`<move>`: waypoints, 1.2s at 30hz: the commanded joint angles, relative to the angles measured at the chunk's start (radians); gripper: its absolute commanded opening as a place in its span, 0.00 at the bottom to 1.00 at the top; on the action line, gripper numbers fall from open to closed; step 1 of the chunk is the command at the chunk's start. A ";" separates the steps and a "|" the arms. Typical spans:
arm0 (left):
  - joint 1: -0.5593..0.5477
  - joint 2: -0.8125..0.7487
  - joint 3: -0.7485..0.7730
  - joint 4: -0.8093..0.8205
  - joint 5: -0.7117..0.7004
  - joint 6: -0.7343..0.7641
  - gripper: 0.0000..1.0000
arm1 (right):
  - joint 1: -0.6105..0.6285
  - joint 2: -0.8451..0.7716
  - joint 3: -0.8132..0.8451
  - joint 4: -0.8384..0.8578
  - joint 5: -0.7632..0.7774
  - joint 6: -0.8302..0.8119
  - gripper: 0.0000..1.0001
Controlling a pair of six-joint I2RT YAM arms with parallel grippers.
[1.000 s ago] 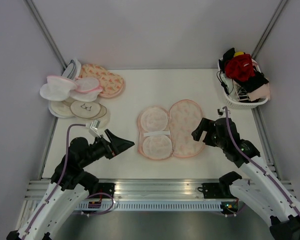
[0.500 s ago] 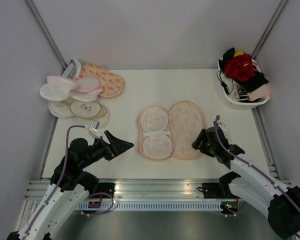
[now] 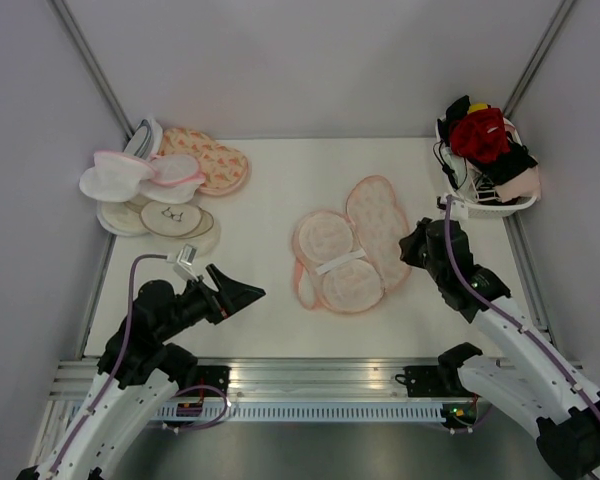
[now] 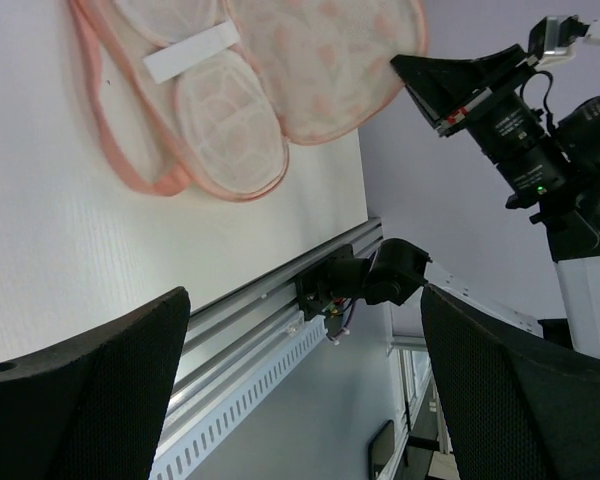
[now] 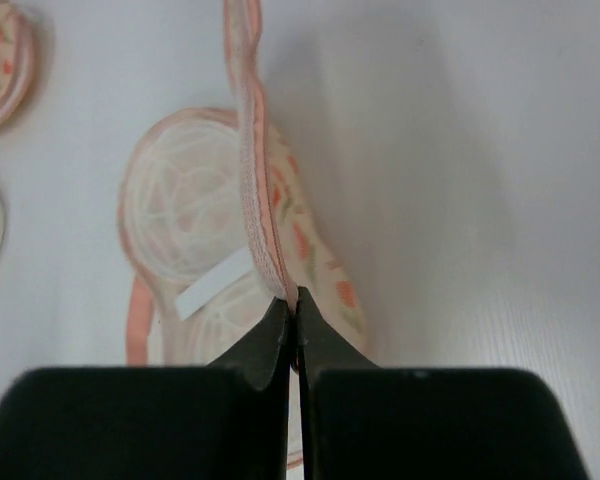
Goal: Unzip the laundry bag and remove the bra
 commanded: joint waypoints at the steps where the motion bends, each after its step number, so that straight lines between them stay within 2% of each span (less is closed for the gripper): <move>1: -0.002 -0.020 0.023 -0.033 -0.028 0.032 1.00 | 0.015 0.040 0.062 0.036 -0.186 -0.189 0.00; 4: -0.002 -0.037 0.033 -0.060 -0.060 0.027 1.00 | 0.089 0.118 0.063 0.092 -0.425 -0.239 0.00; 11: -0.002 -0.080 0.008 -0.083 -0.073 0.002 1.00 | 0.298 0.400 0.013 0.178 -0.691 -0.260 0.00; 12: -0.002 -0.083 0.007 -0.082 -0.073 0.001 1.00 | 0.315 0.414 0.007 0.181 -0.708 -0.265 0.04; 13: -0.002 -0.083 0.007 -0.082 -0.073 0.001 0.99 | 0.334 0.414 0.008 0.181 -0.685 -0.265 0.28; 15: -0.002 -0.080 0.008 -0.082 -0.073 0.002 1.00 | 0.342 0.379 0.002 0.203 -0.683 -0.263 0.43; 16: -0.002 -0.078 0.011 -0.082 -0.074 0.004 1.00 | 0.342 0.324 0.006 0.203 -0.624 -0.259 0.72; 17: -0.002 -0.074 0.011 -0.082 -0.074 0.005 1.00 | 0.342 0.298 0.014 0.195 -0.586 -0.254 0.88; 18: -0.002 -0.066 0.013 -0.082 -0.074 0.008 1.00 | 0.341 0.272 0.043 0.163 -0.538 -0.250 0.98; 23: -0.002 -0.037 0.033 -0.073 -0.071 0.021 1.00 | 0.342 0.152 0.166 0.006 -0.348 -0.204 0.98; 29: -0.002 0.003 0.079 -0.042 -0.071 0.074 1.00 | 0.342 0.003 0.264 -0.110 -0.236 -0.210 0.98; 36: -0.002 0.087 0.209 -0.041 -0.105 0.231 1.00 | 0.344 -0.077 0.318 -0.211 -0.177 -0.217 0.98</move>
